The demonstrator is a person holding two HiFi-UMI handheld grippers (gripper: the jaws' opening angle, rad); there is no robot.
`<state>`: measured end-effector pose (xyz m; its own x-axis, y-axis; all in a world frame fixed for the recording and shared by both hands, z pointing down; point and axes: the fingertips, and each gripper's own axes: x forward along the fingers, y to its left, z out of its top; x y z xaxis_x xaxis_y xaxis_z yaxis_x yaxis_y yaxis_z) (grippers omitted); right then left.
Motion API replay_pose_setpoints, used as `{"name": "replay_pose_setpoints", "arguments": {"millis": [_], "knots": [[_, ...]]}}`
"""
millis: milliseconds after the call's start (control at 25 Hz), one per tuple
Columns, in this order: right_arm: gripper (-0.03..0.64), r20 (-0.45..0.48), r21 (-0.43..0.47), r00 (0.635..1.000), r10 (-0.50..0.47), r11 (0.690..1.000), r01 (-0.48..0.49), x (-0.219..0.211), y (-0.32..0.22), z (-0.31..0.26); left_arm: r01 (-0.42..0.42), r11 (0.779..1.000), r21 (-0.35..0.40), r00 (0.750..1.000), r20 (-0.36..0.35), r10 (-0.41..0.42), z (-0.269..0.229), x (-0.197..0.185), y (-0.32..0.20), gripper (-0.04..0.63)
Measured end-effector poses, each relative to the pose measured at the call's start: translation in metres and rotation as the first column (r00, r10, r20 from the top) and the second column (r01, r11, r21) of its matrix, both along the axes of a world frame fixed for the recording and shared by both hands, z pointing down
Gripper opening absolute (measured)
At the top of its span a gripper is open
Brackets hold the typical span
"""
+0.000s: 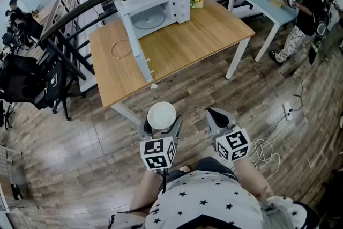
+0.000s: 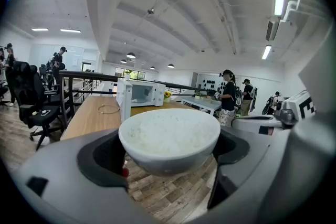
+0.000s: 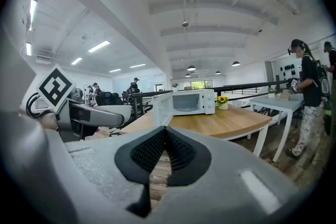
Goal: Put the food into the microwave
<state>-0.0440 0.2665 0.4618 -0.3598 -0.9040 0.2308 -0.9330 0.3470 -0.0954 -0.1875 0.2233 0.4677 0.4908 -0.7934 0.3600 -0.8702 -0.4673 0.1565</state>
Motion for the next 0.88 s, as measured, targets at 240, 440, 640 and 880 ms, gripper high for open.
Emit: {"name": "replay_pose_setpoints", "arguments": {"millis": [240,440,640,880], "knots": [[0.005,-0.010,0.002,1.000,-0.019,1.000,0.019,-0.012,0.040,-0.004,-0.008,1.000,0.003,1.000,-0.013,0.008,-0.005,-0.003,0.037,0.485],[0.005,-0.008,0.020,1.000,0.014,1.000,-0.014,-0.010,0.054,-0.005,-0.026,1.000,0.013,1.000,-0.013,0.026,-0.008,-0.004,0.050,0.485],[0.005,-0.013,0.028,1.000,-0.001,1.000,0.001,-0.025,0.066,-0.005,-0.044,0.999,0.021,0.999,-0.016,0.045,-0.008,-0.011,0.059,0.484],[0.006,0.012,0.040,1.000,0.010,0.999,-0.011,-0.037,0.071,-0.007,-0.063,0.998,0.025,0.998,-0.020,0.063,-0.009,-0.019,0.063,0.484]]}}
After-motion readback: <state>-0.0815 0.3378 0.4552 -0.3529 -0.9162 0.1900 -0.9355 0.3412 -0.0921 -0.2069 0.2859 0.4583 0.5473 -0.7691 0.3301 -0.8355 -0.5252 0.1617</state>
